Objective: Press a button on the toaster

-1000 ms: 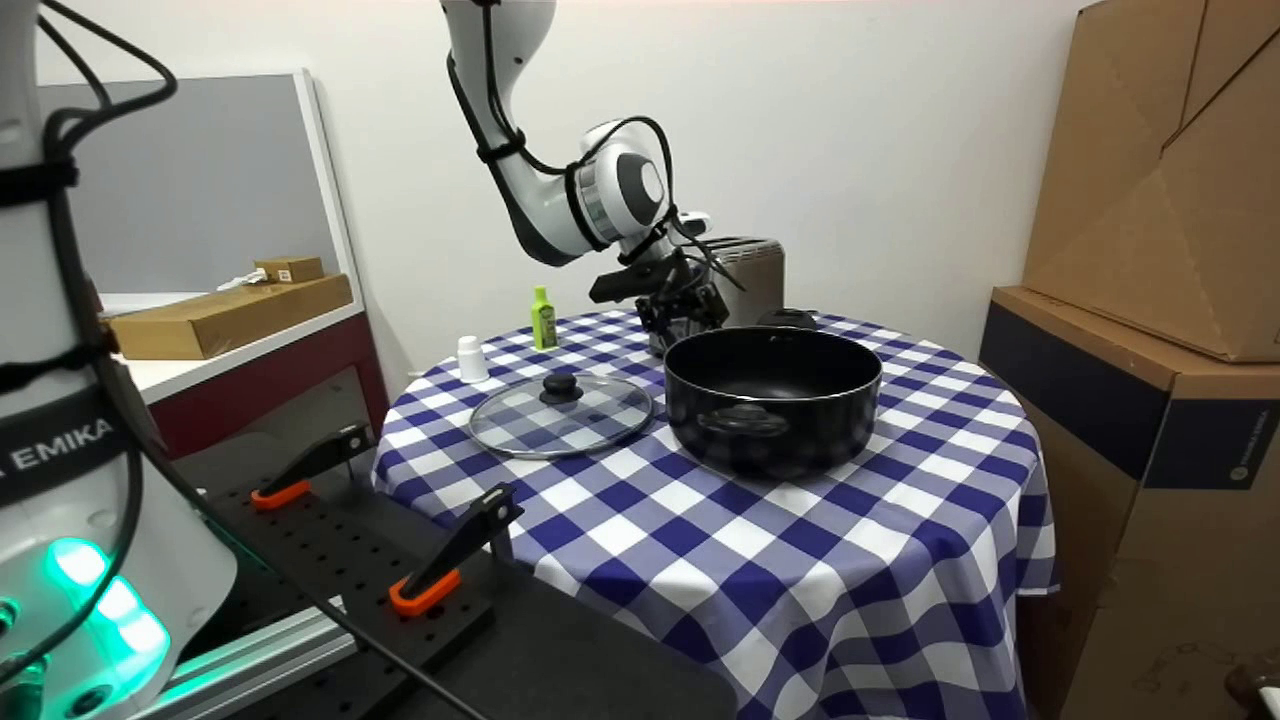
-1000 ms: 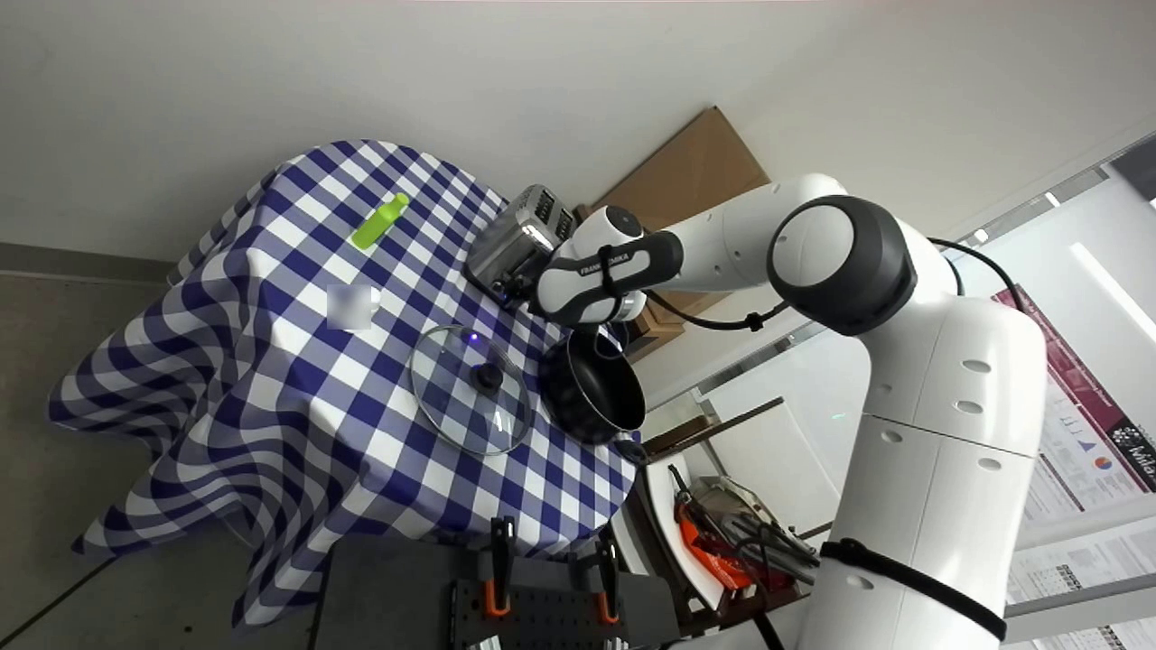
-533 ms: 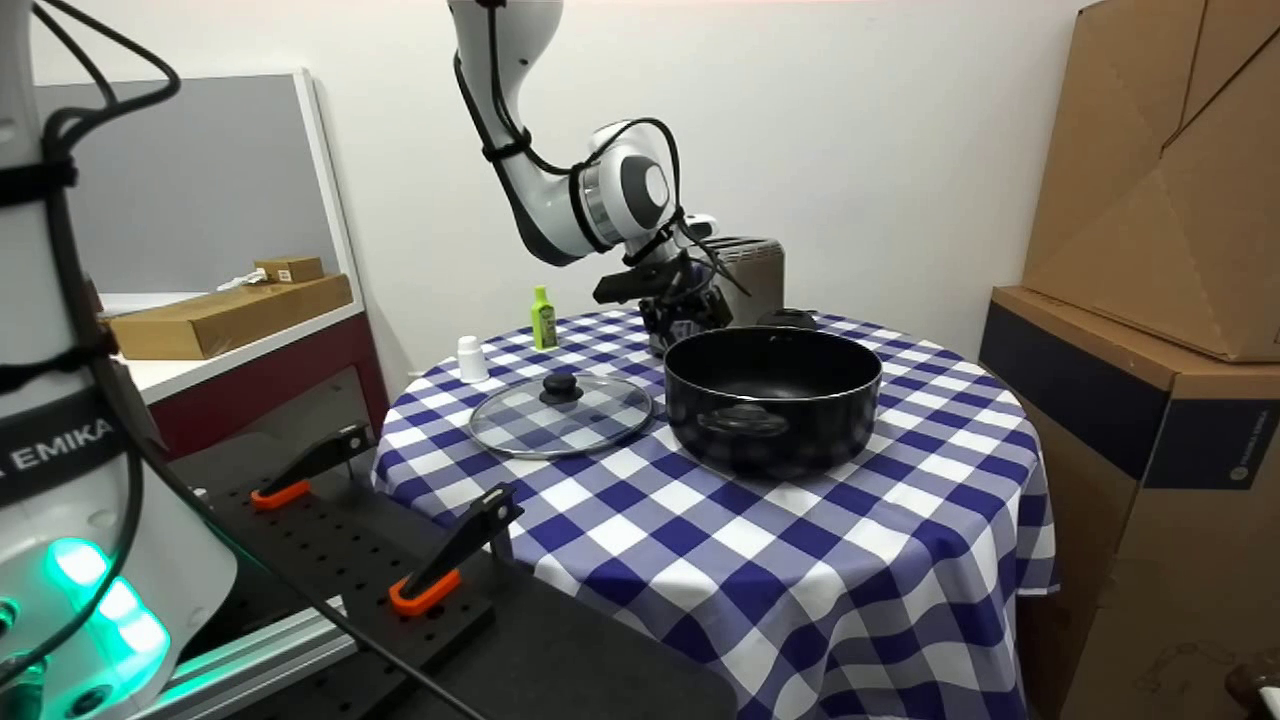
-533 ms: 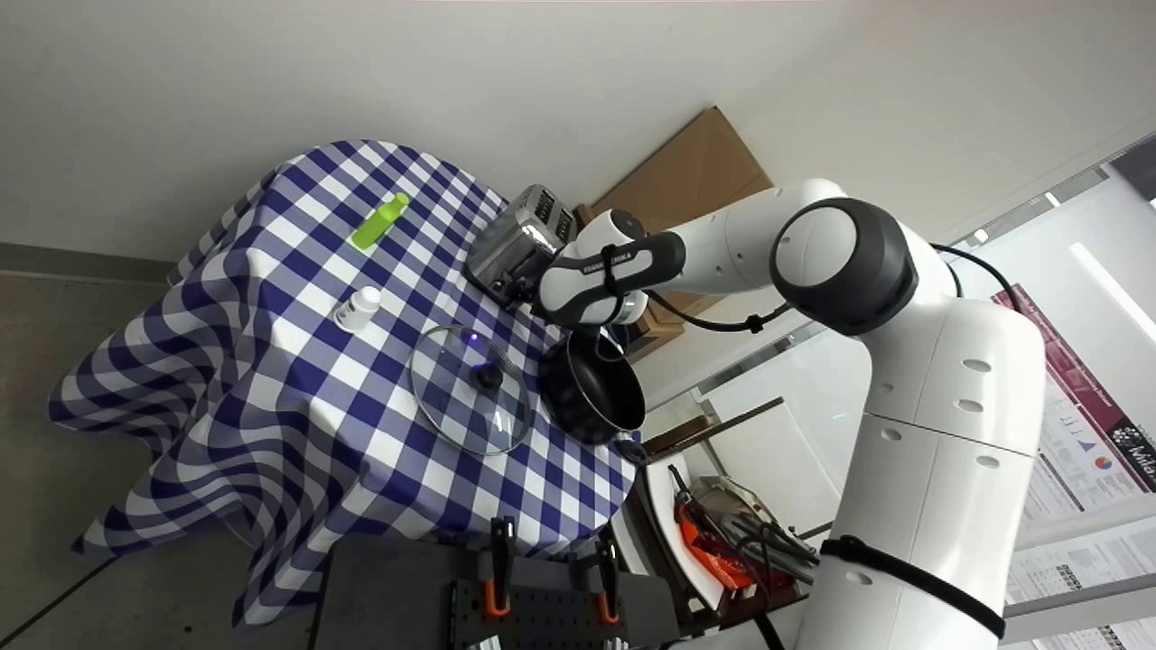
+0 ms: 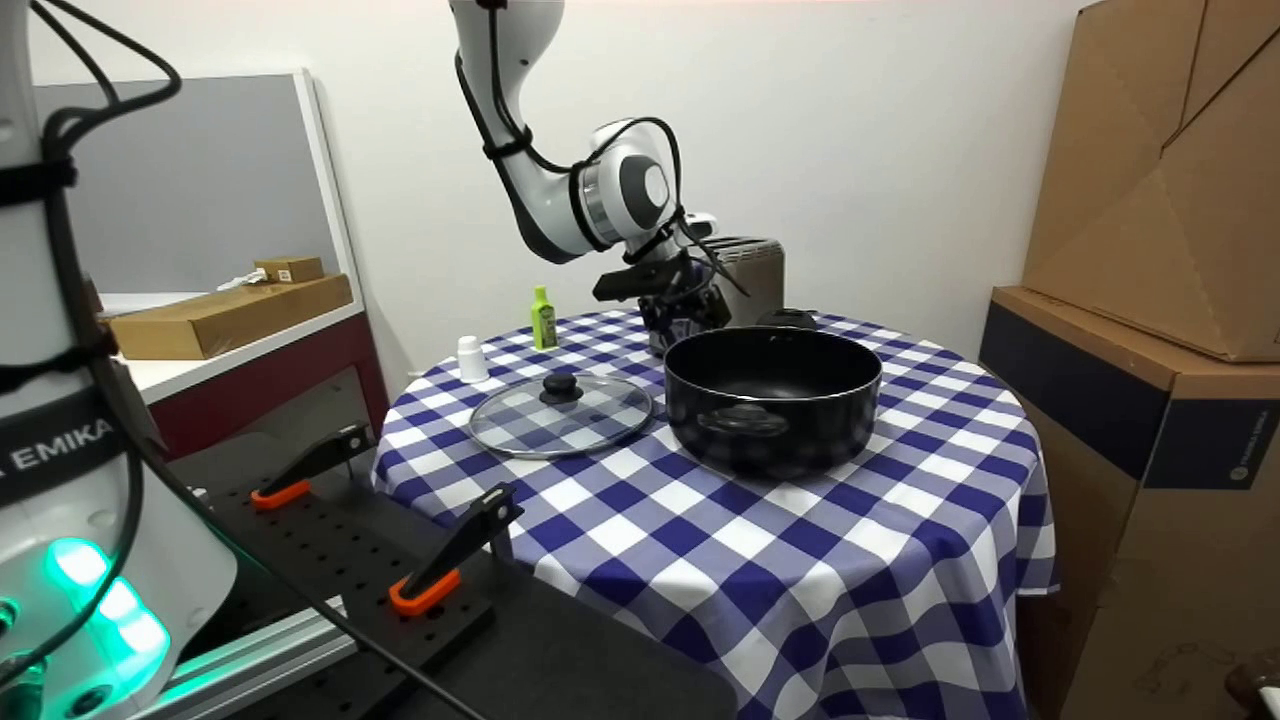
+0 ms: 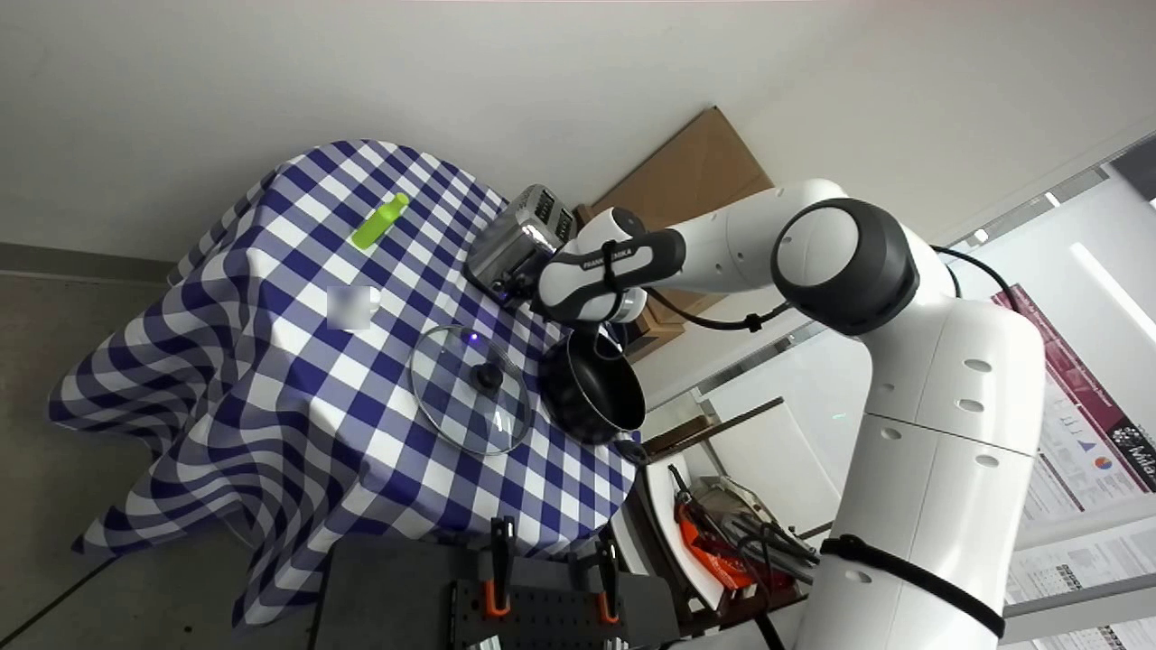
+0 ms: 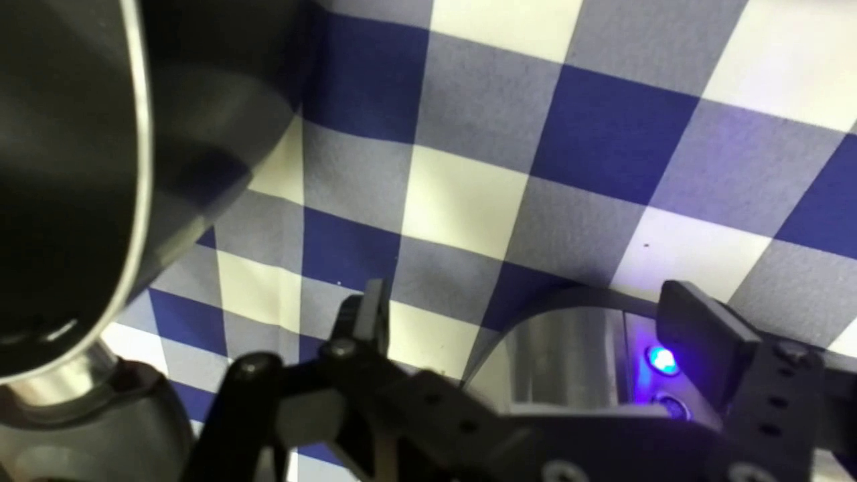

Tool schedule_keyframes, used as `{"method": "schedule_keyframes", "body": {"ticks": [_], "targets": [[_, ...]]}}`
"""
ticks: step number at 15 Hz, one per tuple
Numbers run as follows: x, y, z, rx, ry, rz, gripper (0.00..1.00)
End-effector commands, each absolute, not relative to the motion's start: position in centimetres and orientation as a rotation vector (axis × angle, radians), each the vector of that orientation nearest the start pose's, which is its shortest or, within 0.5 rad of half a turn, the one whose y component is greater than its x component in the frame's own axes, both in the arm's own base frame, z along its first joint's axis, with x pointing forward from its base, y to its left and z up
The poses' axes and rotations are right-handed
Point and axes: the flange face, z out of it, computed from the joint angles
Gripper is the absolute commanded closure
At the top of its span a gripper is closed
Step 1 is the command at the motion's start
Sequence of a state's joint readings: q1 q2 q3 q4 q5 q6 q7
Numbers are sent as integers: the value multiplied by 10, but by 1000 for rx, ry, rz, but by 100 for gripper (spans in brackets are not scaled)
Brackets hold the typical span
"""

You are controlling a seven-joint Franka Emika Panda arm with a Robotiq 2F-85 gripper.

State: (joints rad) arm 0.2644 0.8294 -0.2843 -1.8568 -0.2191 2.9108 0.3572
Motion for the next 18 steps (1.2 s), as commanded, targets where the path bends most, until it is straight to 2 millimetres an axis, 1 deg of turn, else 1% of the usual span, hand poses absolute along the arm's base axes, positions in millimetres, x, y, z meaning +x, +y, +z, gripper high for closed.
{"method": "schedule_keyframes", "body": {"ticks": [1,9,12,18], "targets": [[650,9,112,-3325,96,-501,0],[657,14,106,-3313,87,-510,0],[660,16,108,-3328,111,-569,0],[659,20,106,-3342,112,-614,0]]}}
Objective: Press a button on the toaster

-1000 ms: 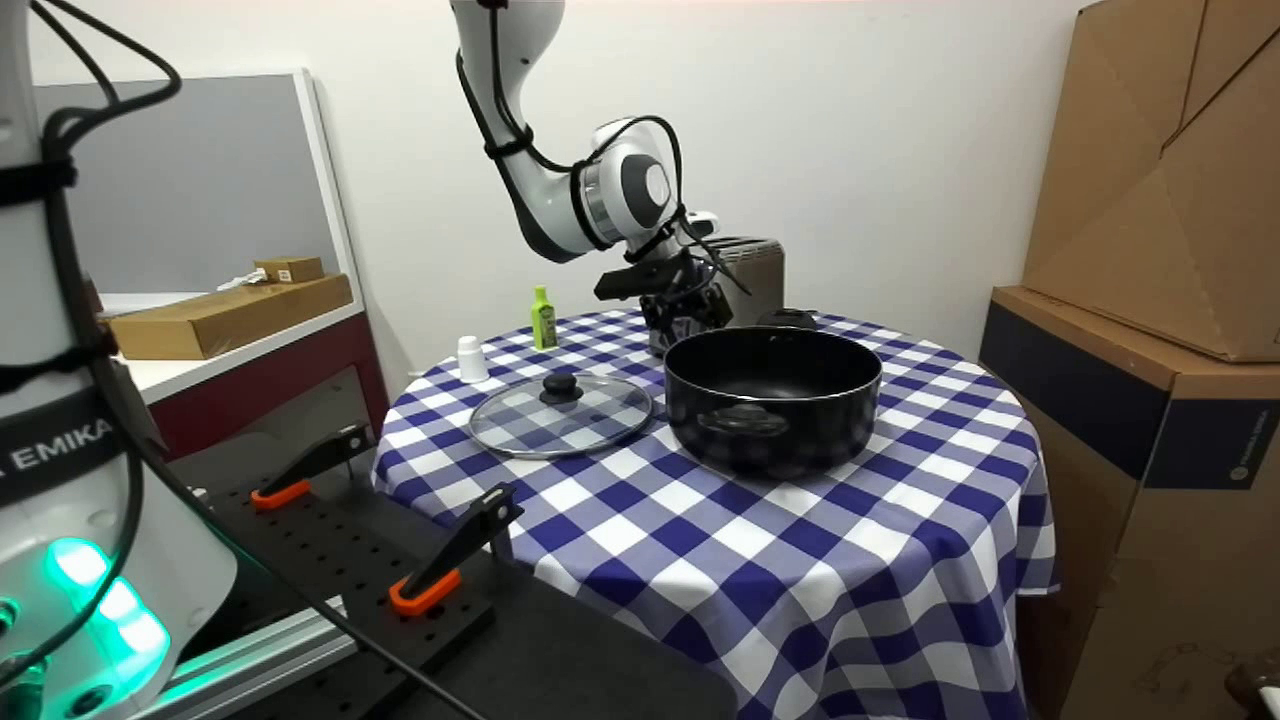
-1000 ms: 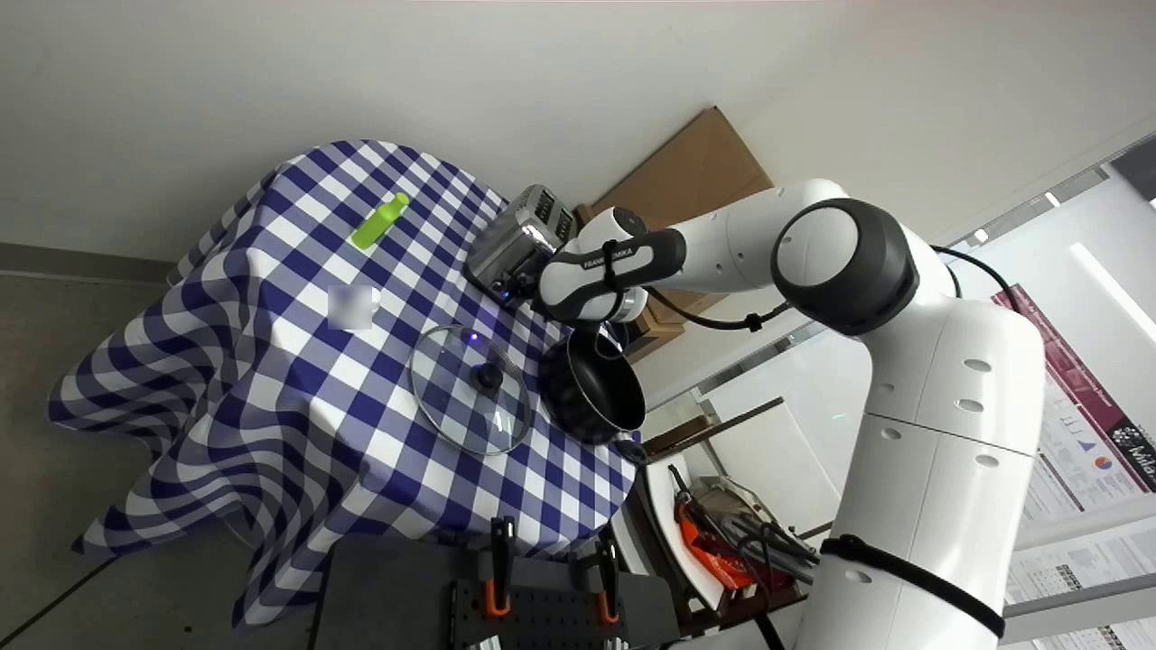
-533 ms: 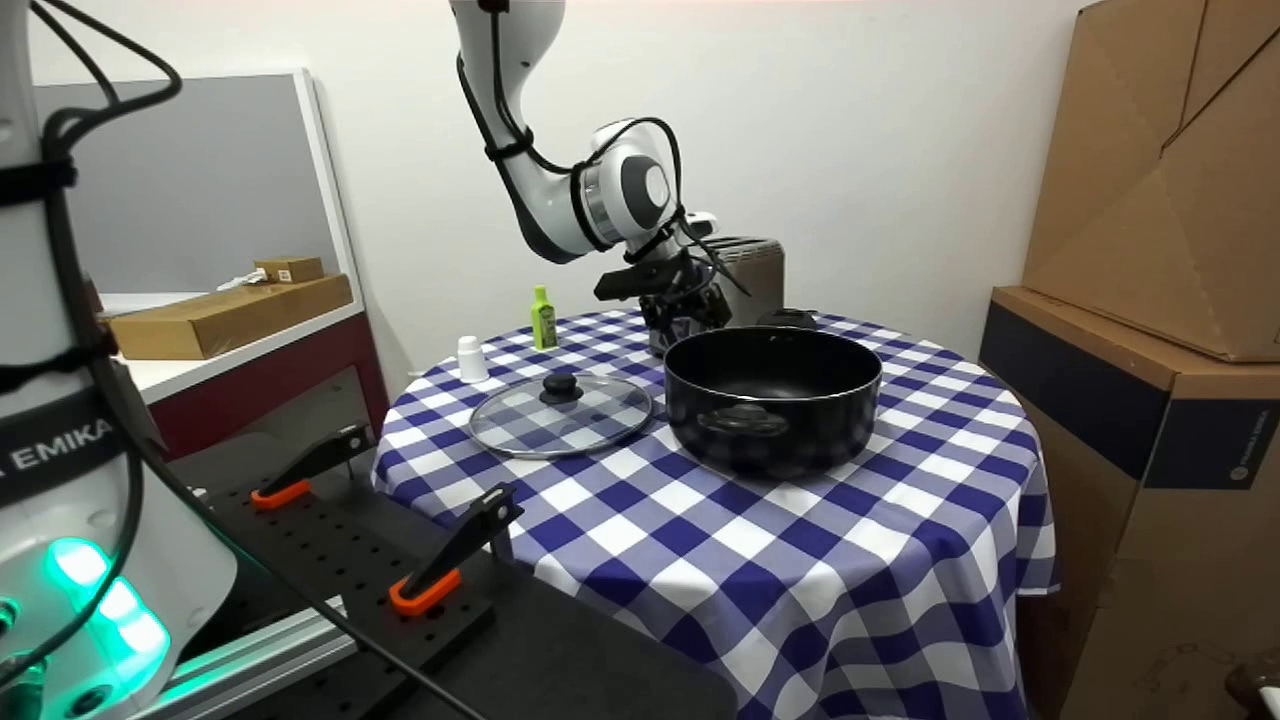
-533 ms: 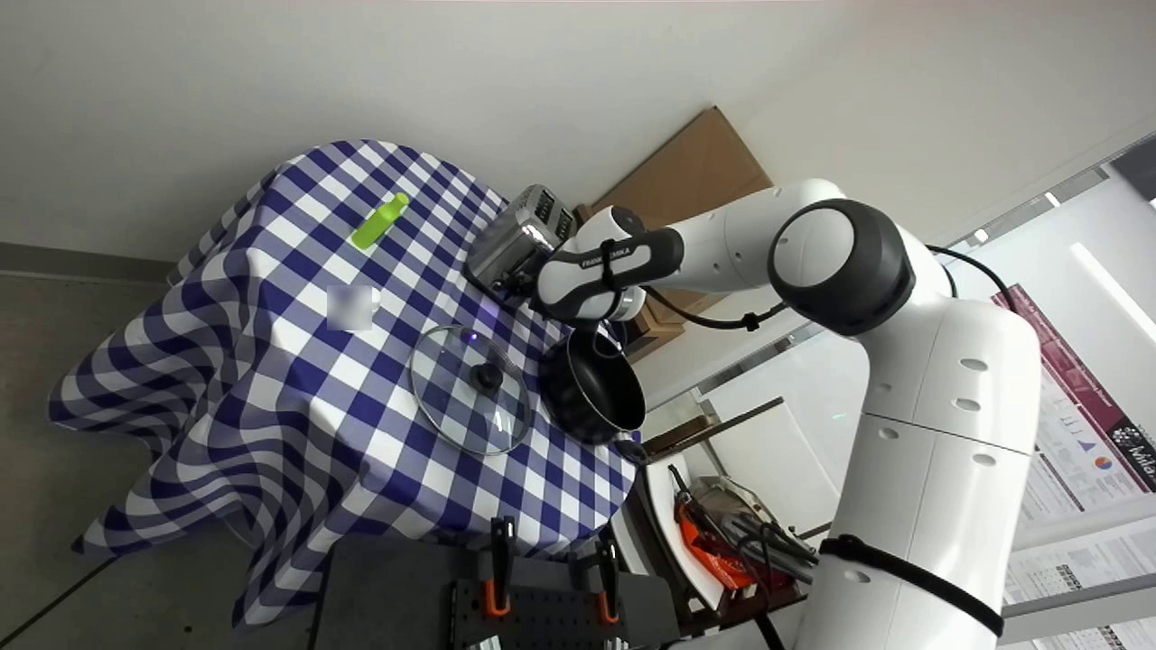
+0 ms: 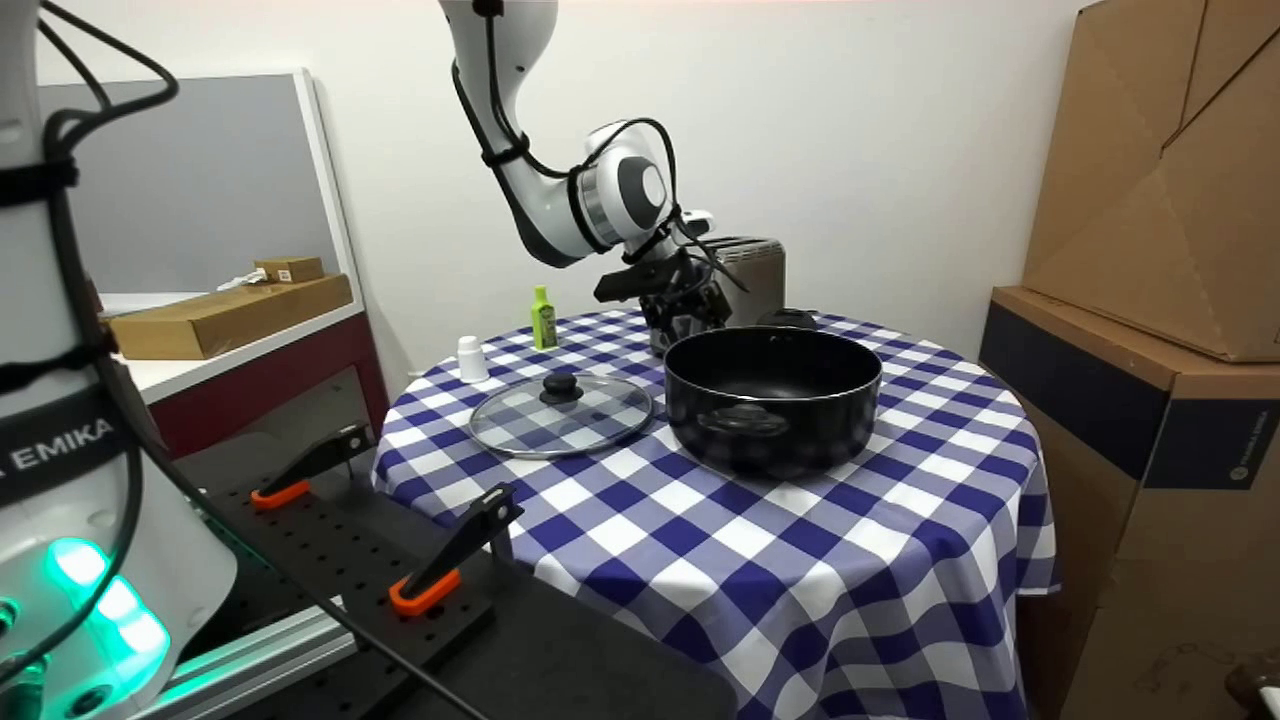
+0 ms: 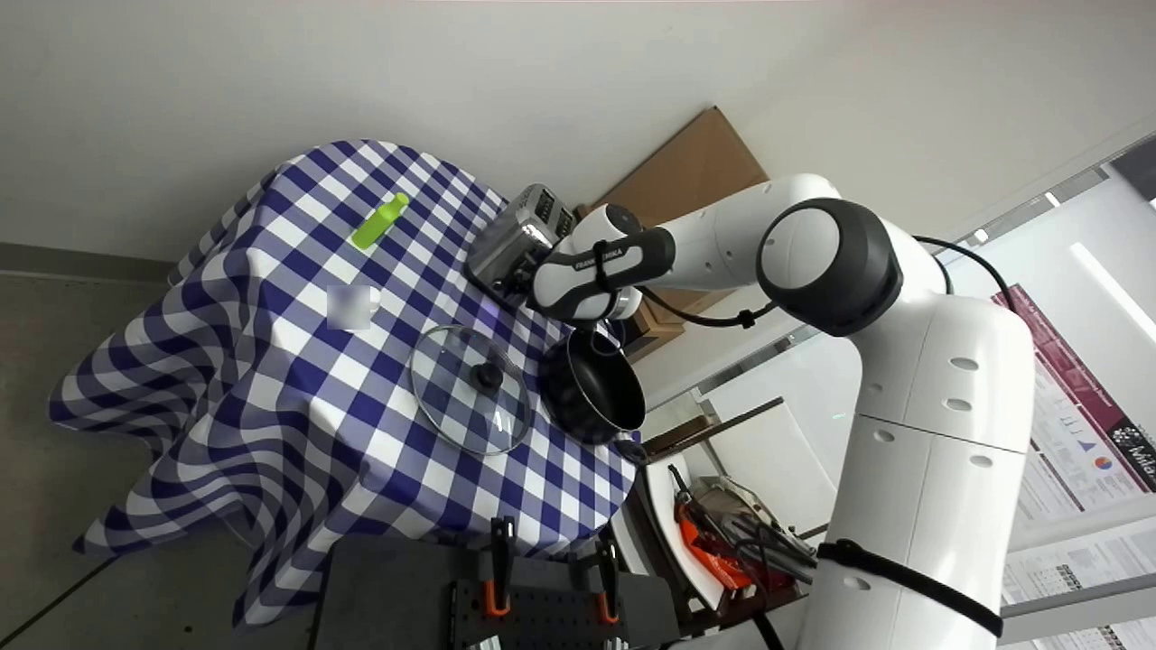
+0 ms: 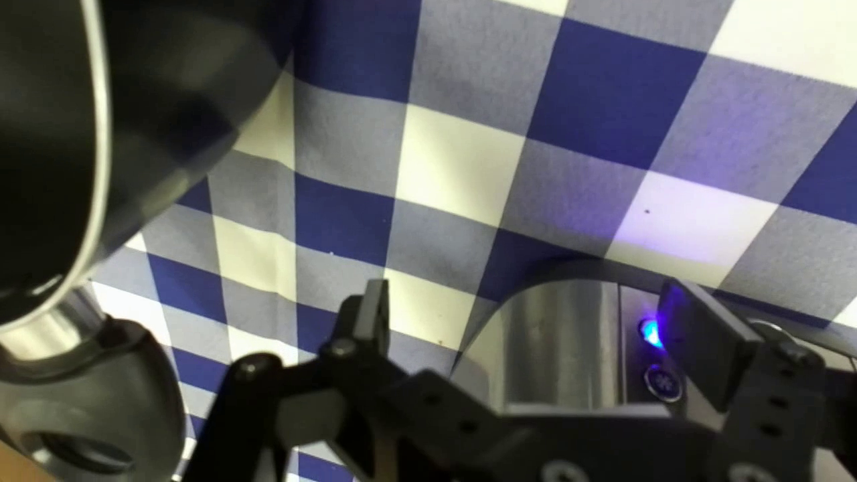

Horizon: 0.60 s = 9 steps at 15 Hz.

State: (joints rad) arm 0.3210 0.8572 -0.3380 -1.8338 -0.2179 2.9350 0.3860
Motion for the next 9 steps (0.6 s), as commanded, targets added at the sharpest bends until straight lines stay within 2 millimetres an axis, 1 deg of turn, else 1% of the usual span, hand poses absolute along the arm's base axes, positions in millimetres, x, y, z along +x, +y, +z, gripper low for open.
{"method": "schedule_keyframes", "body": {"ticks": [1,4,6,9], "targets": [[658,21,107,-3341,116,-615,0],[650,27,112,-3338,79,-525,0],[645,28,120,-3329,64,-443,0],[630,31,142,-3343,132,-247,0]]}}
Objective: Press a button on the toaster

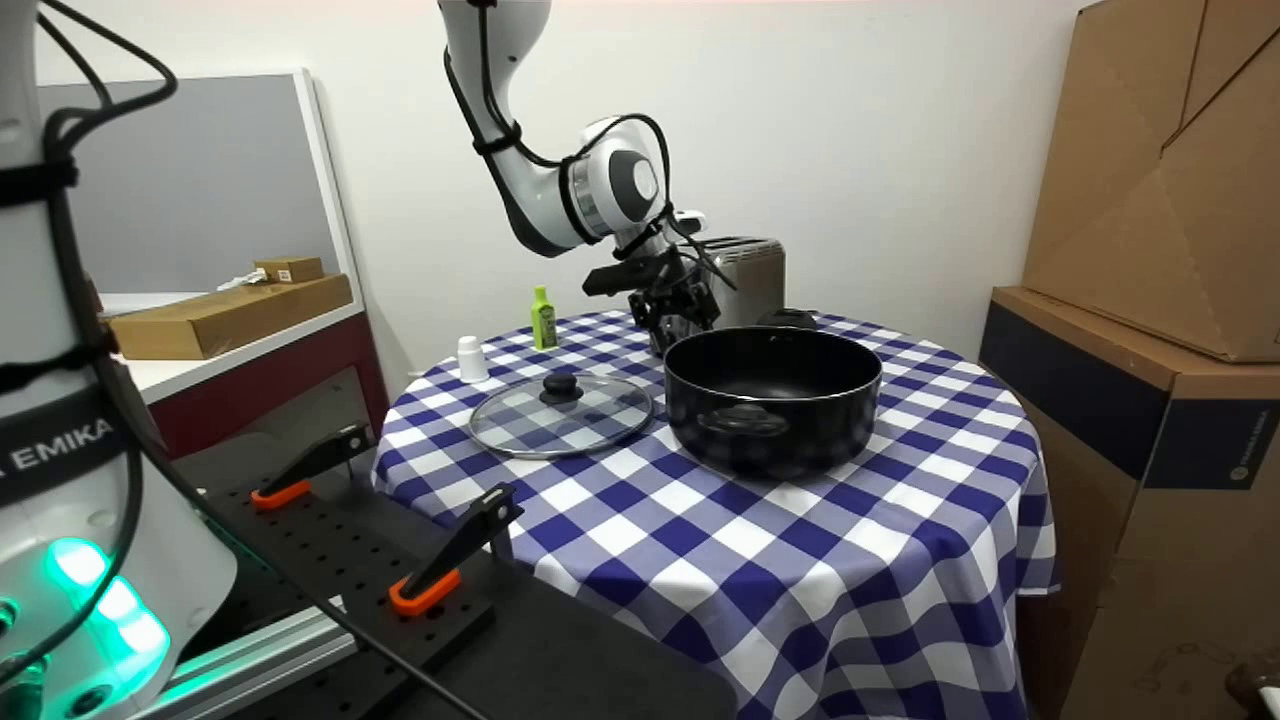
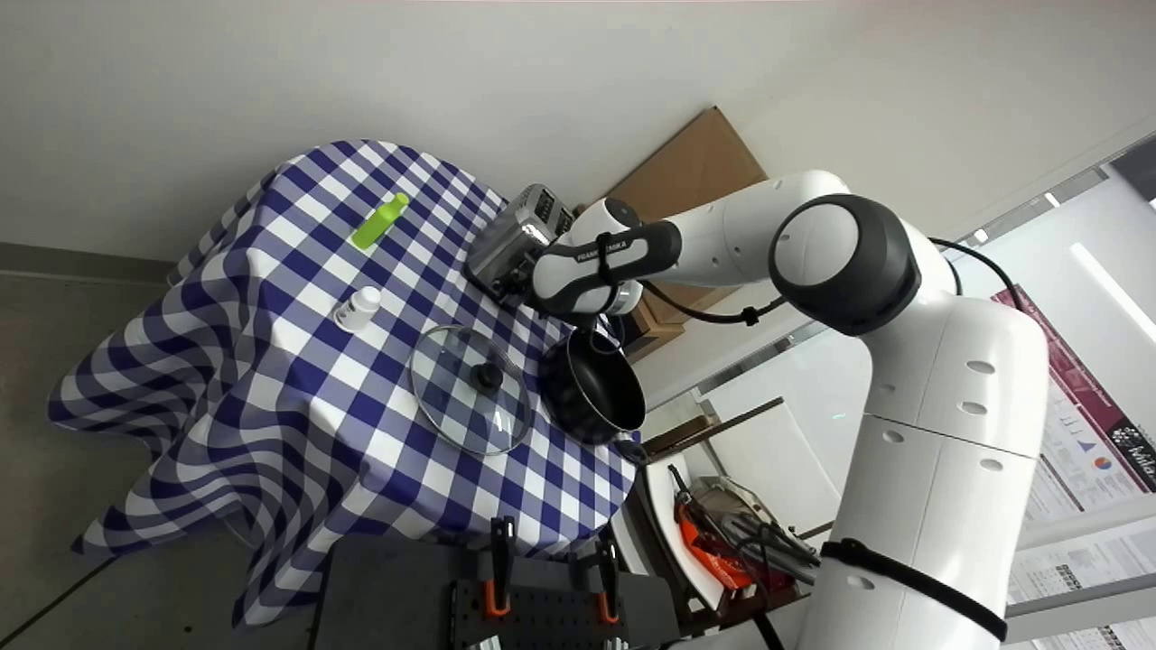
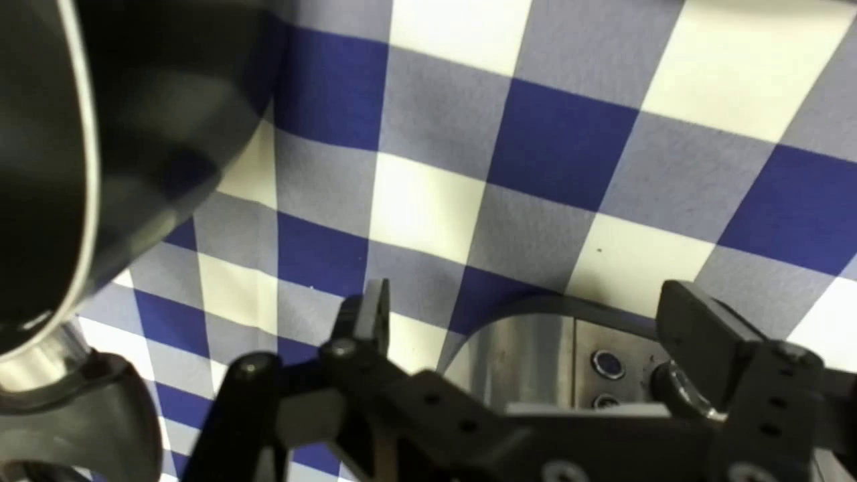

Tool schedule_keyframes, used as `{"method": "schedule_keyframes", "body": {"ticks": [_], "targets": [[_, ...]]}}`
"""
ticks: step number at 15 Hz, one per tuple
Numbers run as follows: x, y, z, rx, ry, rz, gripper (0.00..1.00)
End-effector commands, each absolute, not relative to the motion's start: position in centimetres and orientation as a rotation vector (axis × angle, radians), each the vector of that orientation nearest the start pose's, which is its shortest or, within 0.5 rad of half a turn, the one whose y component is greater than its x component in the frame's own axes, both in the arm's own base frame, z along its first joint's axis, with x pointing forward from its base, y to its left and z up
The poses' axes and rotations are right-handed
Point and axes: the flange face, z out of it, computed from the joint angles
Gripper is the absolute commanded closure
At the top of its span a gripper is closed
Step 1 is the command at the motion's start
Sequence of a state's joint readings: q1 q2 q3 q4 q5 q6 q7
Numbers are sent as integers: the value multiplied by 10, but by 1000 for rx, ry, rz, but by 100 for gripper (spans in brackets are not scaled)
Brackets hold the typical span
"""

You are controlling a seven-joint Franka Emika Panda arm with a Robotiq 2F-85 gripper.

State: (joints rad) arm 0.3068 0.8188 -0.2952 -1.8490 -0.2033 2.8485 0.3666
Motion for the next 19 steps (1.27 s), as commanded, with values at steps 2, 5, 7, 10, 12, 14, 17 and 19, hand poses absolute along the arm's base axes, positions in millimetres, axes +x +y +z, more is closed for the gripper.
{"method": "schedule_keyframes", "body": {"ticks": [2,5,7,10,12,14,17,19], "targets": [[617,34,161,-3348,212,-87,0],[592,43,193,-3323,318,139,0],[573,59,215,-3294,346,222,0],[542,93,245,-3265,340,281,0],[519,120,264,-3243,276,258,0],[499,148,283,-3220,188,222,0],[509,154,278,-3238,162,217,0],[503,154,282,-3237,158,213,0]]}}
